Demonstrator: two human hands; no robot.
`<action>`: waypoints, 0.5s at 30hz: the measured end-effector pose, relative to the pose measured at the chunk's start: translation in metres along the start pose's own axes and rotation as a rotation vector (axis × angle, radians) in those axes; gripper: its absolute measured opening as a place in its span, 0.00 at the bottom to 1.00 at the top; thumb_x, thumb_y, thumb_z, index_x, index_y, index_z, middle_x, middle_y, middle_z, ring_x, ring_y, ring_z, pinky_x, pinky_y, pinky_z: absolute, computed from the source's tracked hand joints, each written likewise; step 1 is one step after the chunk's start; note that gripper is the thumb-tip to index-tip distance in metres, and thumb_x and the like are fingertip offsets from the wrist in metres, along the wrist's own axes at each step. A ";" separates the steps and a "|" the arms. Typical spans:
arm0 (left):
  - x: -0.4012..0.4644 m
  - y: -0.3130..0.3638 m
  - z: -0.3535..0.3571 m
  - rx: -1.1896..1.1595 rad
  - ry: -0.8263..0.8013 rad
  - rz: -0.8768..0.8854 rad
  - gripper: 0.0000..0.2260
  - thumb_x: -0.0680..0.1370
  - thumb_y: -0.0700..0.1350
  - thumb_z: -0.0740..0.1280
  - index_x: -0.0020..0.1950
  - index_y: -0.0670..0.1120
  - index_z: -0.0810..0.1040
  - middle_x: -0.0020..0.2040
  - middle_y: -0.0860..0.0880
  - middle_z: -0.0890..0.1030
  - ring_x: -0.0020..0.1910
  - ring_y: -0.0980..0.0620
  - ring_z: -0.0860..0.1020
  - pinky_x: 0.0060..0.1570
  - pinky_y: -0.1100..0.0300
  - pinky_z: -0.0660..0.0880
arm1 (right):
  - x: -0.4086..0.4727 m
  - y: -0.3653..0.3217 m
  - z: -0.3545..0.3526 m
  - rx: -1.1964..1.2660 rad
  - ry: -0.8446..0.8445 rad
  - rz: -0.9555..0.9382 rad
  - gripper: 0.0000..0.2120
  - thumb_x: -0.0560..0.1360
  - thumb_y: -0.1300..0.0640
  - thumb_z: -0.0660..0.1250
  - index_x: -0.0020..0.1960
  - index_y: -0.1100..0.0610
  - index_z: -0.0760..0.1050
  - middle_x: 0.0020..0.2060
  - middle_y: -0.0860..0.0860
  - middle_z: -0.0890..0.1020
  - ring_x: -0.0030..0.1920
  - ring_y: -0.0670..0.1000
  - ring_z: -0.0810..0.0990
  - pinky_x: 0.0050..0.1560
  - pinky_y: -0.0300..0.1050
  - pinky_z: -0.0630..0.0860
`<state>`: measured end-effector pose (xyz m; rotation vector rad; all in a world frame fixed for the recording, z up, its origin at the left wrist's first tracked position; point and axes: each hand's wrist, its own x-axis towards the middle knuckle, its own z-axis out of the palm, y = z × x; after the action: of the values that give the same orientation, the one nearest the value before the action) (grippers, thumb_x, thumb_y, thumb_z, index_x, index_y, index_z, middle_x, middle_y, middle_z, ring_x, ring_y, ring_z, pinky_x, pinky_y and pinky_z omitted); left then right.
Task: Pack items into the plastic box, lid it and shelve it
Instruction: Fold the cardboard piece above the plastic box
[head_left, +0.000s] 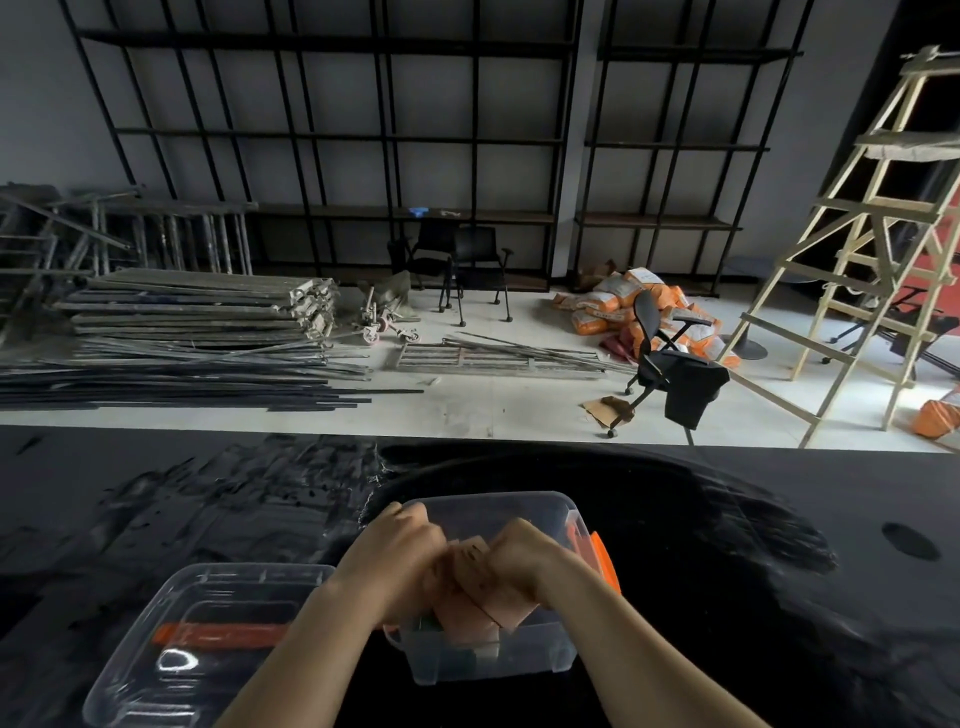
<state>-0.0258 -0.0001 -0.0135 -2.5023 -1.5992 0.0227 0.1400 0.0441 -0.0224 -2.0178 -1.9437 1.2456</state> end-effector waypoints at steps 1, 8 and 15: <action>-0.001 -0.001 0.000 0.015 0.006 0.004 0.13 0.78 0.46 0.59 0.44 0.46 0.82 0.46 0.47 0.82 0.52 0.46 0.74 0.47 0.59 0.62 | 0.002 0.000 0.003 0.006 0.000 0.019 0.20 0.77 0.48 0.65 0.62 0.61 0.76 0.37 0.48 0.75 0.42 0.49 0.75 0.40 0.40 0.70; 0.002 0.001 -0.009 -0.041 -0.101 -0.052 0.08 0.74 0.45 0.64 0.48 0.49 0.82 0.49 0.49 0.83 0.54 0.45 0.77 0.48 0.60 0.65 | 0.006 -0.011 0.010 -0.041 -0.038 -0.011 0.16 0.72 0.51 0.71 0.56 0.58 0.77 0.44 0.51 0.80 0.42 0.48 0.77 0.39 0.39 0.71; 0.002 0.003 -0.017 -0.096 -0.108 -0.039 0.08 0.72 0.44 0.68 0.50 0.53 0.78 0.50 0.50 0.84 0.55 0.46 0.78 0.46 0.62 0.60 | 0.005 -0.007 0.007 -0.046 -0.039 -0.066 0.07 0.70 0.53 0.75 0.40 0.54 0.78 0.35 0.49 0.78 0.38 0.47 0.76 0.38 0.39 0.73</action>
<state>-0.0207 -0.0023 0.0028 -2.5816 -1.7302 0.0791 0.1295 0.0467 -0.0254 -1.9465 -2.0568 1.2467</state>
